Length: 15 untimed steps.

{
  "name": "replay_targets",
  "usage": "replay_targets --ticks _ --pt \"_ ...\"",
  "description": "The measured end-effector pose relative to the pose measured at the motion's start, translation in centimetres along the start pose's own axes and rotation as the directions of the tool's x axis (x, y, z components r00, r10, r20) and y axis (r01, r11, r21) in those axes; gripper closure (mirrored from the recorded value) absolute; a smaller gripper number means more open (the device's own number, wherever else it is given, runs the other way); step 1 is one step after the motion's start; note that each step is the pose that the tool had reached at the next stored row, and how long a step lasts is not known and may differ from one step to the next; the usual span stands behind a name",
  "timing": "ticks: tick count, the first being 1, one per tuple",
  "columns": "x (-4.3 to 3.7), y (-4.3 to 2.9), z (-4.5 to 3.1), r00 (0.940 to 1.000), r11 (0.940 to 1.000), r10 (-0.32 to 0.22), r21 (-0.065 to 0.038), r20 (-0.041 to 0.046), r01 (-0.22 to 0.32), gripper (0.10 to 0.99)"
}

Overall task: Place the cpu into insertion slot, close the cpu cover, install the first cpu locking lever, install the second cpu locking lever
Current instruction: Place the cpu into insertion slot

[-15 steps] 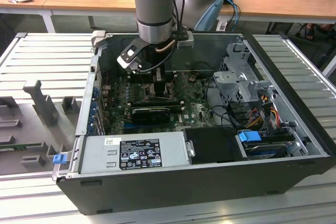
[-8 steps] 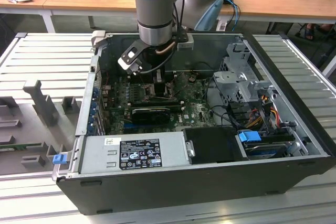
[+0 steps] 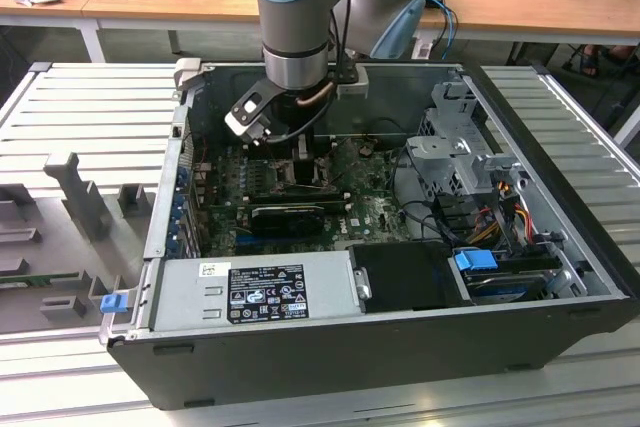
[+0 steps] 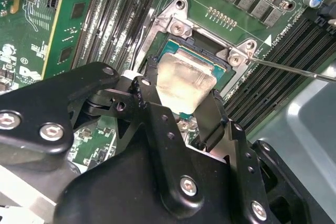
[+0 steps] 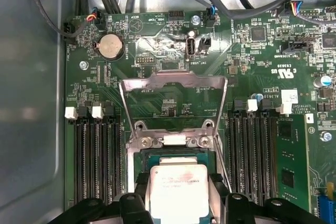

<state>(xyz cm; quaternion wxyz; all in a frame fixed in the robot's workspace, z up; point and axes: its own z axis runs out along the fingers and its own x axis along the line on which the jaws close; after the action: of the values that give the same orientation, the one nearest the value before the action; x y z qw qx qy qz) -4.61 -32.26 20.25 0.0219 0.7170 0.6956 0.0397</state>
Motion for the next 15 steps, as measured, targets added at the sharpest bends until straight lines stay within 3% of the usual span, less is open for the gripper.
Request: replay_targets --ticks 8,10,11,15 --pt "0.0 -0.01 0.07 1.0 1.0 0.0 0.0 0.0 0.0 0.557" --pt "0.0 -0.01 0.08 1.0 1.0 0.0 0.0 0.0 0.0 0.545" --pt "0.0 -0.01 0.08 1.0 1.0 0.0 0.0 0.0 0.0 0.478" --pt "0.15 0.07 0.11 1.0 1.0 -0.001 0.0 -0.0012 0.001 0.478"
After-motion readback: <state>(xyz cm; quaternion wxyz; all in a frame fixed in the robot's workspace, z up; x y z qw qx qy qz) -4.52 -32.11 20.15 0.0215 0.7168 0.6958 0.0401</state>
